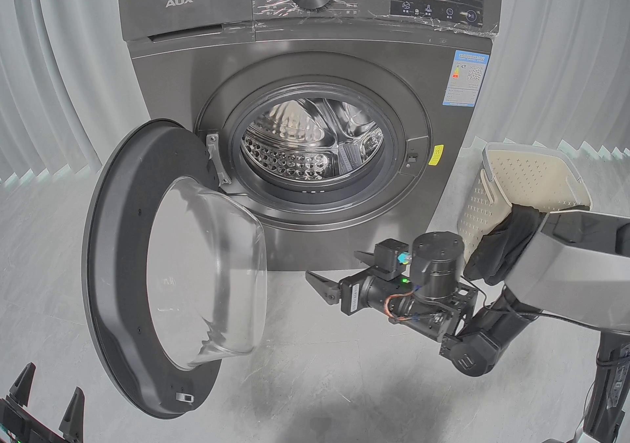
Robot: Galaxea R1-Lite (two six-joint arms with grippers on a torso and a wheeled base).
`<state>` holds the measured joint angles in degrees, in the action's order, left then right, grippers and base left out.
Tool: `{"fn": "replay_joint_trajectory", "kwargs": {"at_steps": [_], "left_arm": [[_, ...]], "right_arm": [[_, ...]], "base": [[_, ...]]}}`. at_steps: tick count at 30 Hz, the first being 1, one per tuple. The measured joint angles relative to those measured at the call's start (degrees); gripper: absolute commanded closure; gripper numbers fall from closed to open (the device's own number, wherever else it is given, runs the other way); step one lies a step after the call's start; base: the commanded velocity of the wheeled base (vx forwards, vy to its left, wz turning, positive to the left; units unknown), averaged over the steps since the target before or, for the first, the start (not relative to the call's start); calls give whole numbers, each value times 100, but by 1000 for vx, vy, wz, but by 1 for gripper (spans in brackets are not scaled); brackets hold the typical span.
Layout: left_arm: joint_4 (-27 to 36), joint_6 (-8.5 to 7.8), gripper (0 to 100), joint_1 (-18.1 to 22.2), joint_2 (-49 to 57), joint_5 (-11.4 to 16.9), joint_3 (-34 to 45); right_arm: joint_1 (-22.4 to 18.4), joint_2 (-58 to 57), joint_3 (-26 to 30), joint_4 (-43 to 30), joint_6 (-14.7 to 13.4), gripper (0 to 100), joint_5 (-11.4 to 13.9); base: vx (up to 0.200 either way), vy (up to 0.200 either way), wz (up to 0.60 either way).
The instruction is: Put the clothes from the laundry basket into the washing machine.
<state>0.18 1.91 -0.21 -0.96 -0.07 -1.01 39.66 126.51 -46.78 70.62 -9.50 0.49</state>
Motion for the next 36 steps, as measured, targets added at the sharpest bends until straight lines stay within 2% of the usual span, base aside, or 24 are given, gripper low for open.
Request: {"fn": "replay_joint_trajectory", "kwargs": {"at_steps": [3,7,13,18,25,36], "left_arm": [[0,0,0,5,0,0,0],[0,0,0,5,0,0,0],[0,0,0,0,0,0,0],[0,-9,0,5,0,0,0],[0,-2,0,2,0,-2,0],[0,-2,0,5,0,-9,0]], "right_arm": [[127,234,-440,-213,0,0,-80],[288,521,-1033,-670,-54,0,-401],[614,816,-1684,-1153,-464,0,-664],[752,964,-1937,-1129,-511,0,-705],[948,1167,-2372,-1103,-719,0,-702],[944,1365,-2588,-1017,-719,0,-705]], "base": [[0,0,0],[0,0,0],[0,0,0],[0,0,0],[0,0,0],[0,0,0]]}}
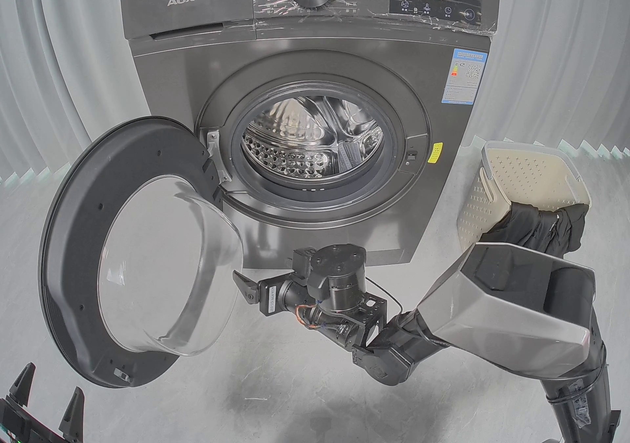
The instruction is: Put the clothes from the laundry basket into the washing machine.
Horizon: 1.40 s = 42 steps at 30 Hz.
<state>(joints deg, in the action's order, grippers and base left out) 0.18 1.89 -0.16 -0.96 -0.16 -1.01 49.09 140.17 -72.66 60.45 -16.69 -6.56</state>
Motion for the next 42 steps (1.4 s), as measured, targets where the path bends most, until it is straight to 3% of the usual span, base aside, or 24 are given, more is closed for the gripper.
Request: {"fn": "replay_joint_trajectory", "kwargs": {"at_steps": [13,25,32,42], "left_arm": [[-2,2,0,-2,0,0,0],[0,2,0,-2,0,0,0],[0,2,0,-2,0,5,0],[-5,-88,0,-2,0,23,0]], "right_arm": [[35,305,-827,-708,30,0,5],[88,560,-1106,-423,-6,0,-41],[-34,250,-532,-325,22,0,-105],[-623,-1677,1480,-57,363,0,-151]], "base": [[0,0,0],[0,0,0],[0,0,0],[0,0,0]]}}
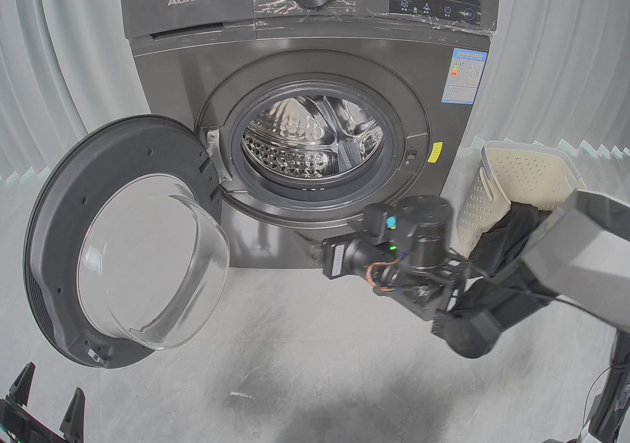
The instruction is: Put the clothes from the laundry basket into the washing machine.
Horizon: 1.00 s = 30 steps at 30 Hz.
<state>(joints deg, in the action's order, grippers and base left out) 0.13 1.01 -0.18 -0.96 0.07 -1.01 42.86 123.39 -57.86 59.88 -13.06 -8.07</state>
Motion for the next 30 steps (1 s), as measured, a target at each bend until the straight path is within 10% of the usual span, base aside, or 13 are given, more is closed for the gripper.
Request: {"fn": "replay_joint_trajectory", "kwargs": {"at_steps": [14,30], "left_arm": [[-4,-63,0,0,0,22,0],[-6,-77,0,2,0,26,0]], "right_arm": [[-1329,-3996,3322,72,740,0,127],[-3029,-7591,5409,-1139,1365,0,282]], "base": [[0,0,0],[0,0,0]]}}
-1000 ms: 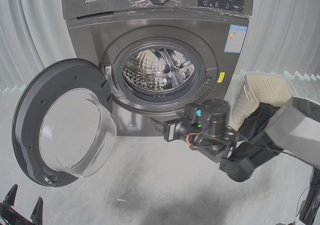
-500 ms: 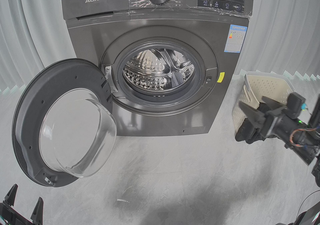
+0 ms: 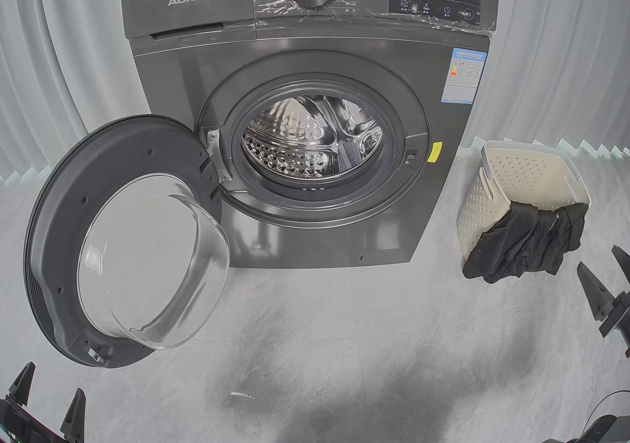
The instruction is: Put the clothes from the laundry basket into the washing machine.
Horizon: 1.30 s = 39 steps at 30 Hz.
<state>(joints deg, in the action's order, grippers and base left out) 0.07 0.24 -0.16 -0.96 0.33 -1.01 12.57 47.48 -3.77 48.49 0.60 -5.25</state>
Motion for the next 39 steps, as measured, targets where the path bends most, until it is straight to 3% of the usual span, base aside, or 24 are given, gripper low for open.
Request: {"fn": "replay_joint_trajectory", "kwargs": {"at_steps": [11,24,34,39], "left_arm": [[2,-4,0,6,0,-1,0],[6,0,0,11,0,-23,0],[4,55,0,6,0,-33,0],[2,62,0,6,0,-33,0]], "right_arm": [[-404,-2114,272,-2324,244,0,41],[-1125,-4190,278,-4319,321,0,83],[-1264,-4625,278,-4486,307,0,-98],[-1268,-4669,278,-4604,-227,0,160]], "base": [[0,0,0],[0,0,0],[0,0,0],[0,0,0]]}}
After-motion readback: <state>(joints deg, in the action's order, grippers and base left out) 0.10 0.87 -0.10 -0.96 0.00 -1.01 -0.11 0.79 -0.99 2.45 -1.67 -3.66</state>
